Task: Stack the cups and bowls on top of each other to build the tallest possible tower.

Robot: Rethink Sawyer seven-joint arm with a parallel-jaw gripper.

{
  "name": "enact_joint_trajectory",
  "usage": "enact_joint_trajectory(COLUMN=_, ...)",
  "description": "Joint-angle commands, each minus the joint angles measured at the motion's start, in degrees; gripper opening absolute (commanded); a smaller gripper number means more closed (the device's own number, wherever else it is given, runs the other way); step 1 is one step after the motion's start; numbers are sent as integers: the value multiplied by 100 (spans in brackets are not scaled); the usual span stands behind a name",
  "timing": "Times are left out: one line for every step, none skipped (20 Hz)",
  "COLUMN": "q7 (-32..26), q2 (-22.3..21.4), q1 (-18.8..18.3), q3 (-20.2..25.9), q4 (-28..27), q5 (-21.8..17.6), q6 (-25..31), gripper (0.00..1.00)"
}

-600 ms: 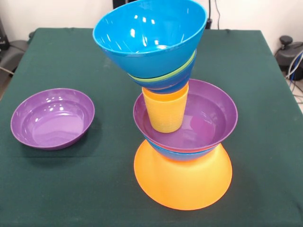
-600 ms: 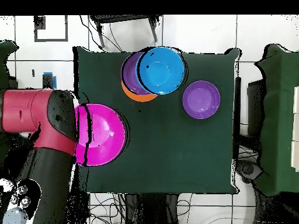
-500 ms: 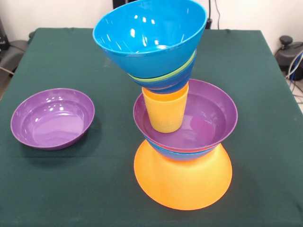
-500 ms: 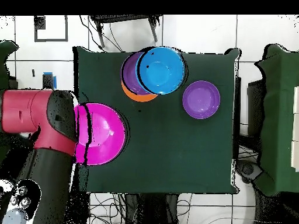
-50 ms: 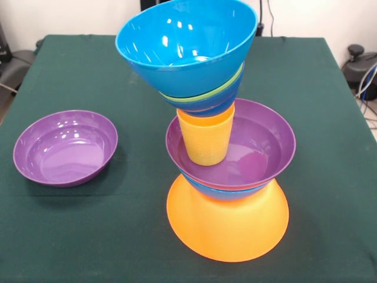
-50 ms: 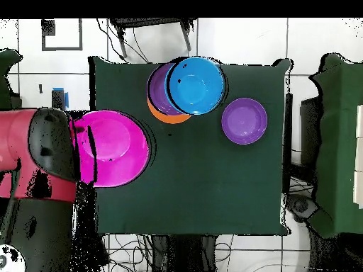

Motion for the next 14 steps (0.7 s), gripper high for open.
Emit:
enact_joint_trajectory(q7=-735, q2=265, q1=-210, q3=618, q4=-1290, q5=-583, q6=978, gripper=0)
enact_joint_trajectory(q7=-770, q2=295, q1=-259, q3=649, q4=-1398, q5=-581, q6=1069, gripper=0)
enact_joint_trajectory(q7=-806, q2=324, q1=-318, q3=692, q4=-1519, q5=-564, q6=1199, gripper=0)
enact_joint_trajectory(q7=-850, q2=364, q1=-374, q3=712, q4=-1709, q5=-553, q6=1378, gripper=0)
enact_joint_trajectory(q7=-895, q2=404, q1=-430, q3=732, q4=-1900, q5=-543, q6=1557, gripper=0)
enact_joint_trajectory(q7=-935, q2=441, q1=-467, q3=734, q4=-2098, q5=-540, q6=1760, gripper=0)
enact_joint_trajectory(q7=-971, q2=495, q1=-525, q3=750, q4=-2326, q5=-520, q6=1964, gripper=0)
enact_joint_trajectory(q7=-1015, q2=570, q1=-584, q3=758, q4=-2575, q5=-505, q6=2169, gripper=0)
enact_joint_trajectory(q7=-1058, q2=645, q1=-642, q3=766, q4=-2824, q5=-491, q6=2374, gripper=0)
enact_joint_trajectory(q7=-1121, q2=745, q1=-702, q3=752, q4=-3072, q5=-498, q6=2495, gripper=0)
enact_joint_trajectory(q7=-1185, q2=845, q1=-761, q3=739, q4=-3319, q5=-504, q6=2616, gripper=0)
enact_joint_trajectory(q7=-1248, q2=945, q1=-821, q3=725, q4=-3566, q5=-511, q6=2737, gripper=0)
enact_joint_trajectory(q7=-1317, q2=1032, q1=-886, q3=730, q4=-3740, q5=-497, q6=2795, gripper=0)
enact_joint_trajectory(q7=-1390, q2=1104, q1=-942, q3=729, q4=-3873, q5=-495, q6=2815, gripper=0)
